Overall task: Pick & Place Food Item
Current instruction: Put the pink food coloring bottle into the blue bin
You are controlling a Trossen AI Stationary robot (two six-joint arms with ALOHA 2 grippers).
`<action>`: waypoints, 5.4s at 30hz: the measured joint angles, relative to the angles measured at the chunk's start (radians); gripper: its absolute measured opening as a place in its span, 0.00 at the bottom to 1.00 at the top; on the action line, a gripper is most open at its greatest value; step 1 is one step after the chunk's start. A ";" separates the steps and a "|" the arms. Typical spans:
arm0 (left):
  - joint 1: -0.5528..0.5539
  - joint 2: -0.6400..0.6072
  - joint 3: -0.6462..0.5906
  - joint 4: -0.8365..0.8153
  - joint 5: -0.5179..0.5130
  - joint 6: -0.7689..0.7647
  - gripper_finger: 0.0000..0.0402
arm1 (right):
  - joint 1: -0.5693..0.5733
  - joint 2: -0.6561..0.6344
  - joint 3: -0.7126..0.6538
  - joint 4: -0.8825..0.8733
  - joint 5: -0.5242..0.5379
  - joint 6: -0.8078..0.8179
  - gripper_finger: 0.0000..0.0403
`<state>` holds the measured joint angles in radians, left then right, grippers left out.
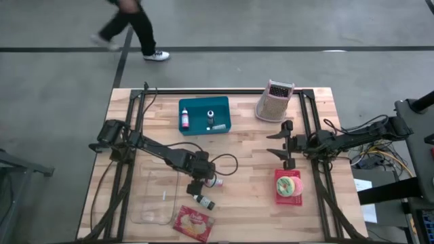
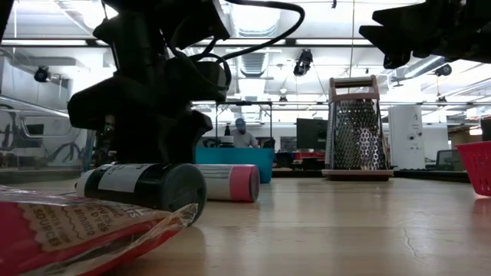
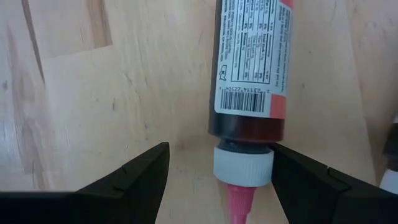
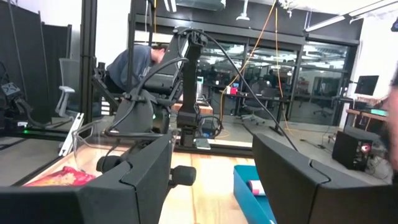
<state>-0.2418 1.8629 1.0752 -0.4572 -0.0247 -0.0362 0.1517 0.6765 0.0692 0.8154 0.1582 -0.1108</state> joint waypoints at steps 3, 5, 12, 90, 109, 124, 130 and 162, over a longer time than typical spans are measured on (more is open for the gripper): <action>-0.005 0.000 0.000 -0.012 0.006 -0.001 0.67 | 0.000 0.000 0.000 0.000 0.000 0.001 0.54; -0.010 0.000 0.000 -0.034 0.009 -0.005 0.67 | 0.000 0.000 0.000 0.000 0.000 0.002 0.54; -0.021 -0.002 0.000 -0.059 0.009 -0.023 0.62 | 0.000 0.000 0.000 0.000 0.000 0.002 0.54; 0.399 -0.255 0.164 -0.742 -0.566 0.194 0.09 | 0.000 0.001 0.000 -0.019 0.027 -0.003 0.54; 0.407 0.076 0.391 -0.911 -1.024 0.729 0.09 | 0.000 0.001 0.000 -0.035 0.027 0.002 0.54; 0.408 0.230 0.444 -0.940 -1.220 1.061 0.09 | 0.000 0.001 0.000 -0.057 0.027 0.007 0.54; 0.408 0.240 0.442 -0.939 -1.221 1.071 0.09 | 0.000 0.001 0.000 -0.057 0.027 0.007 0.54; 0.381 0.238 0.385 -0.733 -1.041 1.323 0.09 | 0.000 0.001 0.000 -0.057 0.027 0.014 0.54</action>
<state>0.1390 2.1006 1.4601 -1.1900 -1.0659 1.2867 0.1518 0.6777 0.0692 0.7586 0.1850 -0.0967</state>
